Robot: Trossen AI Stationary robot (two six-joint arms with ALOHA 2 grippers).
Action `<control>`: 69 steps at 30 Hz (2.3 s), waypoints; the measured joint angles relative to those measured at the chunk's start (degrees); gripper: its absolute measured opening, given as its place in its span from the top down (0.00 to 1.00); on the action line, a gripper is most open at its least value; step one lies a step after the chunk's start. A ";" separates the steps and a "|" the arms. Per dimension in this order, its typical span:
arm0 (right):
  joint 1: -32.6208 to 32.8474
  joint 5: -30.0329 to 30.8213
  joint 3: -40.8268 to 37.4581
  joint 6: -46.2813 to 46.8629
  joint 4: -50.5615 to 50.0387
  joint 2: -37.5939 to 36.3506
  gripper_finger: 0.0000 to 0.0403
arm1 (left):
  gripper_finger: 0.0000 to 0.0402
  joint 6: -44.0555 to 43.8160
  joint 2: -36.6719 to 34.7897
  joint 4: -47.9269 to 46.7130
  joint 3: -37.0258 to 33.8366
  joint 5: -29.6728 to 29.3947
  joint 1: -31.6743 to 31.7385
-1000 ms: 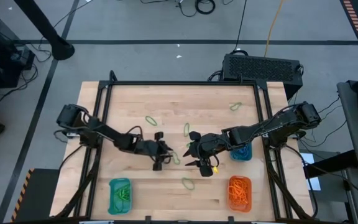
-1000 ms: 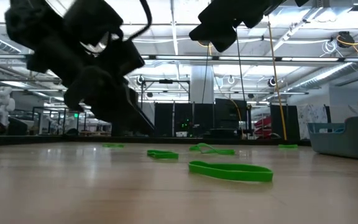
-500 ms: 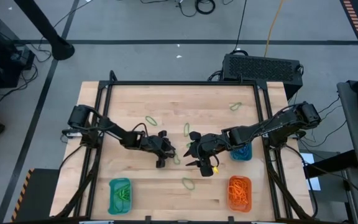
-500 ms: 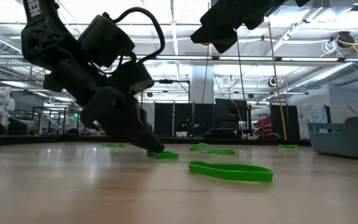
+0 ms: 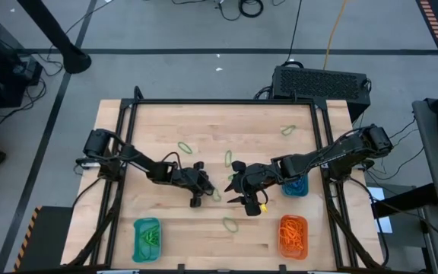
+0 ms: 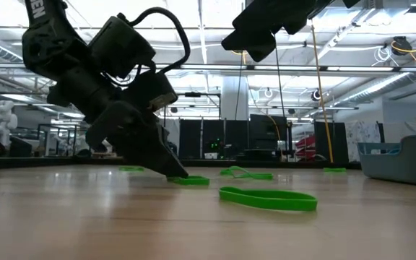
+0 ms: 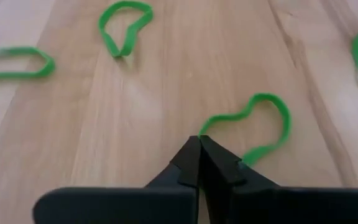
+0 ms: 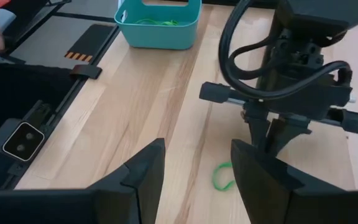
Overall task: Sort rubber bands into baskets
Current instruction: Put the green rubber band into the green bin
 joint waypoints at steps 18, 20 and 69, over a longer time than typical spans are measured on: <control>0.13 -0.13 0.00 4.29 -1.68 0.00 0.56 | 1.00 -8.40 -28.64 -21.26 -0.09 0.43 -17.04; 0.13 -0.11 0.00 4.67 -1.55 0.02 0.56 | 1.00 -11.54 -32.43 -25.27 -0.09 -1.28 -20.67; 0.13 0.00 0.00 6.07 1.69 0.04 0.56 | 0.84 -68.36 -40.11 -60.50 -0.09 -4.21 -46.05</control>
